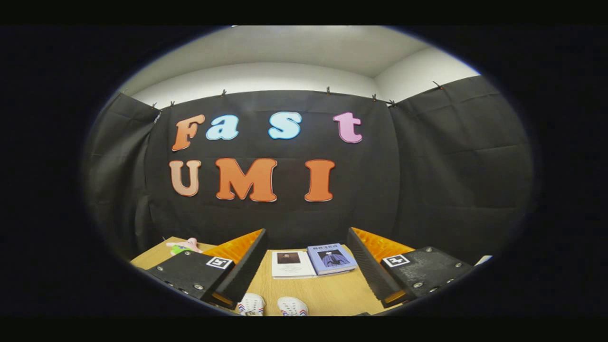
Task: Open the storage box then place both shoes into the box .Put the left shoe in first, then the right shoe, with the right side of both shoes facing outward in a uniform manner.
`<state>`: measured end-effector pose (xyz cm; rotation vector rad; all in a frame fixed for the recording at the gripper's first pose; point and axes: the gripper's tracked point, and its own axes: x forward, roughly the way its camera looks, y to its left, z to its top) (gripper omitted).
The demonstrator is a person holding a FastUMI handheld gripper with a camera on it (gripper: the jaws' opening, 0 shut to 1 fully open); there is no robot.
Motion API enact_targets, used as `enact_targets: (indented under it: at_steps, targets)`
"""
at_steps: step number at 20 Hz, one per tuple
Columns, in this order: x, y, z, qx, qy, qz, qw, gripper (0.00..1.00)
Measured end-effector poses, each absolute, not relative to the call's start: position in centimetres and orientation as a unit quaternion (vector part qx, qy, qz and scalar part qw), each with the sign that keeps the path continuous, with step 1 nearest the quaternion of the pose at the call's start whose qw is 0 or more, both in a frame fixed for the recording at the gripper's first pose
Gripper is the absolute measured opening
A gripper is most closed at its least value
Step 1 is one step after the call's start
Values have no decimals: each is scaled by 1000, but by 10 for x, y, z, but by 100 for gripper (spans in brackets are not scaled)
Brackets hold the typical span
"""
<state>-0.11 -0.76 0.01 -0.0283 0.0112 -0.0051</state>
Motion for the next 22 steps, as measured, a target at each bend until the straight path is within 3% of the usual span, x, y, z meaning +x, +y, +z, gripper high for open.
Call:
enact_targets:
  at_steps: [9, 22]
  targets:
    - [5, 6, -48, 16, 62, 36, 997, 99]
    - [-7, 92, -196, 121, 244, 195, 942, 99]
